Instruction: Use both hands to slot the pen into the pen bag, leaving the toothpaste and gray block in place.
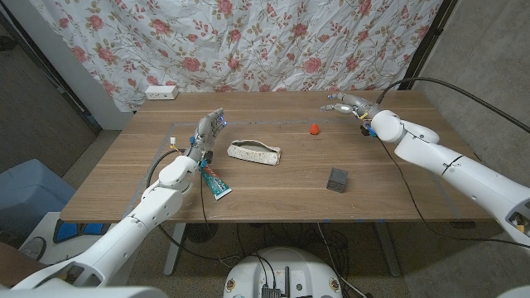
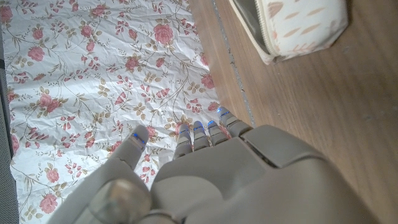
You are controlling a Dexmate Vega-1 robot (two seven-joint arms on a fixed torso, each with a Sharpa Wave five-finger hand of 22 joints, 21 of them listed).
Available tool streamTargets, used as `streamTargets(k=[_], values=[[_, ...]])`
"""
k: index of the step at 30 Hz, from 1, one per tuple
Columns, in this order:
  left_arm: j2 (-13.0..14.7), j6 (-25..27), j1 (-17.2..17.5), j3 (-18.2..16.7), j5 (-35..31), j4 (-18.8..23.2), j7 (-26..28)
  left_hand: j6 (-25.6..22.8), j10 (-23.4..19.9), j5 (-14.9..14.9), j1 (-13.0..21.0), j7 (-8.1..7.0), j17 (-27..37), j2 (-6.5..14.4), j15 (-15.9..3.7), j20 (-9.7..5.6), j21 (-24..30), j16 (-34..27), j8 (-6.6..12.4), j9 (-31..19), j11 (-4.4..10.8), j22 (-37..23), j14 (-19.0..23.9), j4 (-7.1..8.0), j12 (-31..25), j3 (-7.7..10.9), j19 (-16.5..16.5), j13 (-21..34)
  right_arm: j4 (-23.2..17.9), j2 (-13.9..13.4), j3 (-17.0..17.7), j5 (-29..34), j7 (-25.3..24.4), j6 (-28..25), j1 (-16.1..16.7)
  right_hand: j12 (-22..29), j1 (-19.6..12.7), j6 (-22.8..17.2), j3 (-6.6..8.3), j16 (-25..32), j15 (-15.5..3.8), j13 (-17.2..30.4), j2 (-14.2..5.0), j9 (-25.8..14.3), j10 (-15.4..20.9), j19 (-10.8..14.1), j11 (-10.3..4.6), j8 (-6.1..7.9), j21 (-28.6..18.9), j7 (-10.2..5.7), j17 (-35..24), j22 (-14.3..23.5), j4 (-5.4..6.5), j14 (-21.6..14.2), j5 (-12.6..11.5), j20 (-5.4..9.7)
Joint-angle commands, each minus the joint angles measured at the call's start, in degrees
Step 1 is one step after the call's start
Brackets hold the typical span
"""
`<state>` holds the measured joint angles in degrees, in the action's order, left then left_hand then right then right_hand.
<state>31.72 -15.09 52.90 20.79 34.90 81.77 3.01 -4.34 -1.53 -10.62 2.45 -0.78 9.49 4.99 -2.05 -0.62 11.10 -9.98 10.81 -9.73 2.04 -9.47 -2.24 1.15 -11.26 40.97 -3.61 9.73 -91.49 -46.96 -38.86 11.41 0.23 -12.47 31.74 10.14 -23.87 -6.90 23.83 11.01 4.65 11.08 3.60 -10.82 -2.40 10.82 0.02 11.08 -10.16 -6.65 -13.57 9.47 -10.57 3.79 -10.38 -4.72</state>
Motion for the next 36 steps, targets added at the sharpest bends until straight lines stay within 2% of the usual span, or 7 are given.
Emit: streamTargets(k=[1,6,15,22,36], values=[[-0.6,-0.8,0.0,0.1,0.0,-0.6,0.3,-0.6,-0.3,-0.2,0.1,0.04,0.1,3.7,-0.67,0.01,0.1,-0.3,-0.16,-0.2,0.29,-0.3,0.3,-0.21,-0.2,0.34,-0.8,0.3,1.6,0.2,-4.5,10.2,9.3,-1.4,-5.7,0.1,-2.1,0.3,0.9,0.0,0.75,0.3,-0.04,-0.2,-1.3,-0.9,0.6,0.41,0.0,0.08,0.0,0.2,-0.03,0.7,-0.4,-0.19],[-0.6,-0.6,0.2,0.1,0.2,-0.5,0.4,-0.7,-0.4,-0.2,0.1,0.07,0.1,4.0,-0.51,0.13,0.1,-0.3,-0.18,-0.2,0.22,-0.3,0.4,-0.1,-0.2,0.49,-0.9,0.3,2.1,0.5,-6.6,13.9,13.0,-2.3,-8.0,0.2,-4.4,1.1,1.61,-0.1,1.72,0.4,0.32,-0.4,-3.0,-1.9,1.61,0.48,0.0,0.18,0.0,0.2,-0.07,2.3,-0.7,-0.57],[-0.4,-0.6,0.3,0.1,0.1,-0.5,0.3,-0.7,-0.6,-0.2,0.0,0.13,0.2,4.2,-0.48,0.32,0.2,-0.3,-0.22,-0.2,0.2,-0.3,0.6,0.05,-0.2,0.62,-1.1,0.3,2.7,1.1,-8.5,18.1,17.7,-2.1,-10.5,0.2,-5.4,2.1,1.56,-0.2,2.43,0.5,1.37,-0.6,-4.6,-3.4,2.45,0.46,0.1,0.0,-0.1,0.2,0.2,3.9,-0.7,-1.0],[0.0,-0.2,0.4,0.0,0.3,-0.1,-0.1,-0.8,-0.6,-0.2,0.0,0.14,0.1,4.2,-0.46,0.31,0.1,-0.3,-0.24,-0.2,0.2,-0.3,0.6,-0.03,-0.1,0.72,-1.1,0.3,5.5,3.0,-10.7,21.2,22.1,-1.3,-13.7,0.1,-5.7,2.2,1.57,-0.2,3.14,0.6,1.67,-0.8,-5.8,-3.8,3.03,0.61,0.0,0.09,-0.1,0.2,0.36,4.7,-0.8,-1.31],[0.1,0.2,0.3,0.2,0.5,-0.4,-0.4,-0.9,-0.6,-0.2,0.1,0.09,0.1,4.2,-0.46,0.36,0.1,-0.2,-0.29,-0.2,0.15,-0.3,0.7,-0.22,0.0,0.91,-1.2,0.3,9.7,6.3,-14.1,26.3,25.0,-2.2,-16.5,0.4,-6.5,1.7,1.53,0.3,3.78,0.7,2.37,-1.2,-7.0,-3.7,3.52,1.32,-0.3,-0.2,-0.2,0.2,0.47,4.8,-0.9,-1.77]])
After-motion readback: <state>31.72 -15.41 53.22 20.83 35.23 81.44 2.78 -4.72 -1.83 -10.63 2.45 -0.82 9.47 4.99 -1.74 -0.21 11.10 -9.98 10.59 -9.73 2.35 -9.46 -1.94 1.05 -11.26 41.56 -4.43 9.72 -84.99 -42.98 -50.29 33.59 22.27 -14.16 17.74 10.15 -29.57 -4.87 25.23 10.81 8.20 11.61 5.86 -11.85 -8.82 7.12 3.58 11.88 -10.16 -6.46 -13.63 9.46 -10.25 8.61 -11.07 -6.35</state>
